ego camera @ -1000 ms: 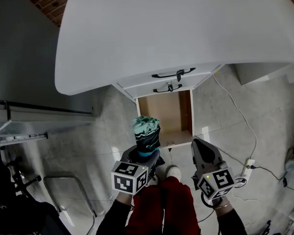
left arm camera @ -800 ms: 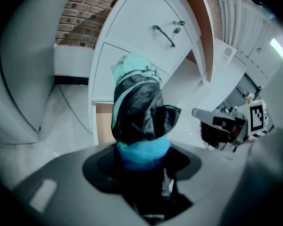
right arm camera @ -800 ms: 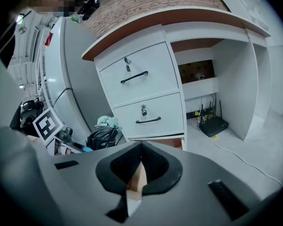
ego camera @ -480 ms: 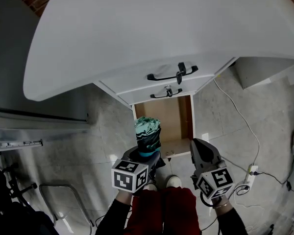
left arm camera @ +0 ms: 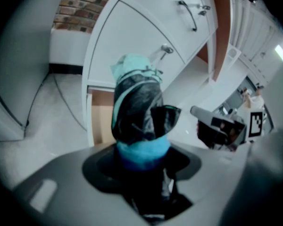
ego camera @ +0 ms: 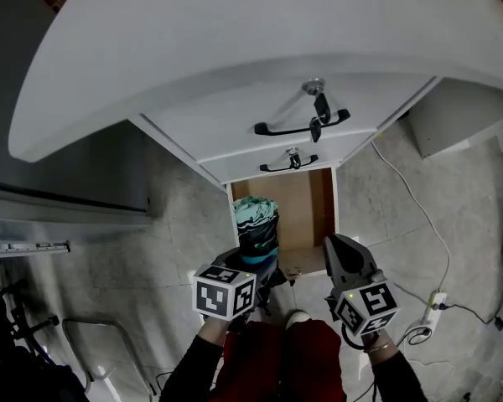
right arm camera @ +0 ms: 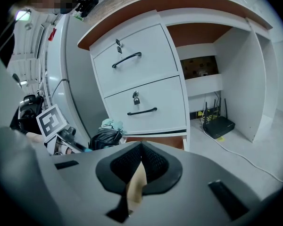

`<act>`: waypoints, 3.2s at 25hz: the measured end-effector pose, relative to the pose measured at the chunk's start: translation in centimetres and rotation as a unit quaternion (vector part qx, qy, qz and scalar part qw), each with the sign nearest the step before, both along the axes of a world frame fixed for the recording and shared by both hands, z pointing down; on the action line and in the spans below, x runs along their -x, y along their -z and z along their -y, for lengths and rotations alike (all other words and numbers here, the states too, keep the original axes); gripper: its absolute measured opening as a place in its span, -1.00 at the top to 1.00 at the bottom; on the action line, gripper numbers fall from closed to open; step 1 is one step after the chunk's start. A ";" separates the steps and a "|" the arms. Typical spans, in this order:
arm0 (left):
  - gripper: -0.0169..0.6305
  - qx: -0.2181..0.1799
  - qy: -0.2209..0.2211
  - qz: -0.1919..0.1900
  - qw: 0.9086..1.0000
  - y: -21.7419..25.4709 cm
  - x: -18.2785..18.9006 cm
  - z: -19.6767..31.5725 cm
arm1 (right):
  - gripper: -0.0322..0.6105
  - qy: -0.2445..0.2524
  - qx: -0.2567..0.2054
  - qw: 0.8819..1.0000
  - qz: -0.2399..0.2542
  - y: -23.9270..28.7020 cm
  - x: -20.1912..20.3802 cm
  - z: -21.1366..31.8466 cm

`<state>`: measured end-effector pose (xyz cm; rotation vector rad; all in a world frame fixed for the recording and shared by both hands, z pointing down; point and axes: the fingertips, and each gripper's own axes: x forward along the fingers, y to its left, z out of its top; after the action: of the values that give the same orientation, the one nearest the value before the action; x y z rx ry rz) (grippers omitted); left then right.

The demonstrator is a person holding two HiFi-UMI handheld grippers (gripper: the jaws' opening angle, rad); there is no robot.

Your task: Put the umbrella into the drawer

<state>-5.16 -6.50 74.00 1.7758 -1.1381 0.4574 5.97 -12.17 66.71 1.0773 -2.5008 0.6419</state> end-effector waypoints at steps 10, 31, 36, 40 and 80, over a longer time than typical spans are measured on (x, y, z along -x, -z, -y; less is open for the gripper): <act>0.18 0.009 -0.022 0.012 1.000 -2.1 0.0 2.2 | 0.89 0.014 -0.018 1.000 0.002 -1.3 1.2 1.4; 0.18 -0.070 -0.090 0.058 0.992 -4.2 -1.8 6.8 | 0.89 0.013 -0.079 0.997 0.000 -3.7 0.5 4.1; 0.18 -0.079 -0.106 0.073 0.989 -6.0 -2.3 6.8 | 0.89 0.002 -0.085 0.996 -0.005 -4.7 -0.3 4.3; 0.18 -0.078 -0.119 0.086 0.986 -7.4 -2.7 6.4 | 0.89 0.006 -0.089 0.996 -0.018 -5.3 -0.7 4.2; 0.16 -0.003 -0.114 0.164 0.980 -18.4 -2.7 9.7 | 0.89 0.009 -0.040 0.998 -0.054 -12.0 0.2 5.3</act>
<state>-2.43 -16.23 92.35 1.8914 -1.1607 0.9113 5.76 -17.47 78.75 1.0868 -2.4583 0.4702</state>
